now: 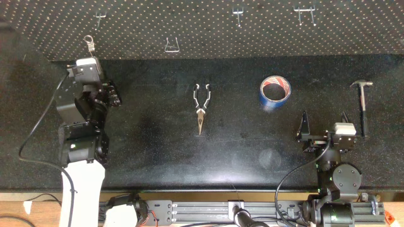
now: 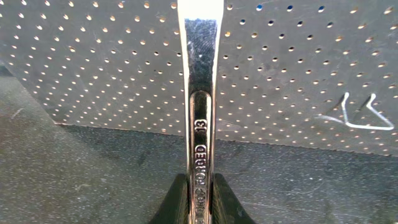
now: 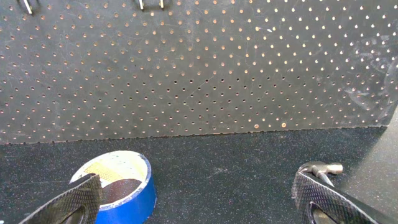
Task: Place Tools Onto Pegboard
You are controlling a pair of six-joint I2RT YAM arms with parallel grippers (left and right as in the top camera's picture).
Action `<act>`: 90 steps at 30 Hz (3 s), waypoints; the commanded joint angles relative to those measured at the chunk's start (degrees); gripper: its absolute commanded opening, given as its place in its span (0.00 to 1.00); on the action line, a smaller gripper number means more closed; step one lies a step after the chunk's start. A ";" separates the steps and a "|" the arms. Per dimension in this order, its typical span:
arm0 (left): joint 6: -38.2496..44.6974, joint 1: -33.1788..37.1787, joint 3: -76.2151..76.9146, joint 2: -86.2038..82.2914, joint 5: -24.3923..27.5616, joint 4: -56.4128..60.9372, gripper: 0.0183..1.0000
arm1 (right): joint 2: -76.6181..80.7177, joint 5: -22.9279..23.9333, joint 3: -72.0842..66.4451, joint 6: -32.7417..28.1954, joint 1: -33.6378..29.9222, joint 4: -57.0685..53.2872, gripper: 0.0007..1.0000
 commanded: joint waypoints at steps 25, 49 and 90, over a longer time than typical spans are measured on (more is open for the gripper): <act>2.80 -1.22 -0.07 4.83 -4.15 4.55 0.01 | -0.24 -0.33 -0.20 -0.79 -0.33 -0.31 1.00; 2.80 -1.20 -0.07 13.64 -3.80 14.19 0.01 | -0.24 -0.33 -0.20 -0.79 -0.33 -0.31 1.00; 1.55 -1.09 -0.07 -36.20 -3.08 -22.16 1.00 | -0.24 -0.33 -0.20 -0.81 -0.33 -0.31 1.00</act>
